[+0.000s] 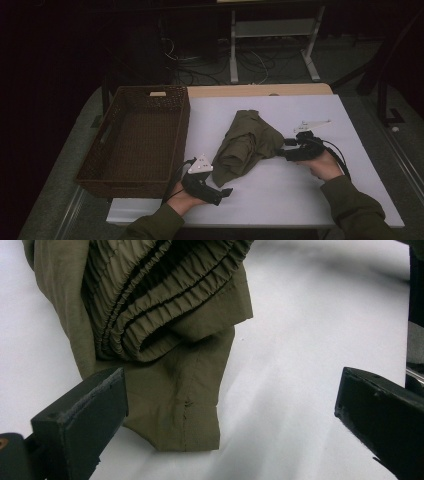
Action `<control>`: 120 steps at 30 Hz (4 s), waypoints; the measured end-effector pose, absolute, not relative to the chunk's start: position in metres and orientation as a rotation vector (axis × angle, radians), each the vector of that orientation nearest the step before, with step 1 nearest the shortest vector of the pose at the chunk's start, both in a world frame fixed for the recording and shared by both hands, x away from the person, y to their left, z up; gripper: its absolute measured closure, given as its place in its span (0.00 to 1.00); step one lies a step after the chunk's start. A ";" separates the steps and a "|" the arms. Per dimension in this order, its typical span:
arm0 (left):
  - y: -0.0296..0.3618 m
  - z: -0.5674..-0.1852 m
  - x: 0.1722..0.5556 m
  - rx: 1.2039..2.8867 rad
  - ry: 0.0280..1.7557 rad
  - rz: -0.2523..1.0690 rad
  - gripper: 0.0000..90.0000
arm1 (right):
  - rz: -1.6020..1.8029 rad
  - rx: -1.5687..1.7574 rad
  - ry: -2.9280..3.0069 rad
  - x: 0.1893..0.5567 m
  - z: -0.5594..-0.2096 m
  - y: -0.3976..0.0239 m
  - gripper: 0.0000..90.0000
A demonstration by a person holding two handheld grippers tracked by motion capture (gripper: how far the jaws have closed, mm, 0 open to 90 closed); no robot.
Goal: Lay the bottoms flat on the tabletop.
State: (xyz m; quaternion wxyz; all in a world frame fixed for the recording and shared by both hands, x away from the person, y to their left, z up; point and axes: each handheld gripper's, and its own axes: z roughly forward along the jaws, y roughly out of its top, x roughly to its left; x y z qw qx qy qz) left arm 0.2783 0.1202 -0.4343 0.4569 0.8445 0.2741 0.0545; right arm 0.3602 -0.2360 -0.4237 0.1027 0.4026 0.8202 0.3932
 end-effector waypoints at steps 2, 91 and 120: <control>0.120 -0.434 0.278 2.081 0.676 0.135 0.00 | 1.127 1.215 2.423 0.364 -0.430 -0.238 0.41; 0.117 -0.436 0.279 2.085 0.673 0.133 0.00 | 1.232 1.163 2.318 0.283 -0.409 -0.297 0.55; 0.120 -0.436 0.279 2.082 0.683 0.138 0.00 | 1.186 1.077 2.534 0.307 -0.431 -0.242 0.99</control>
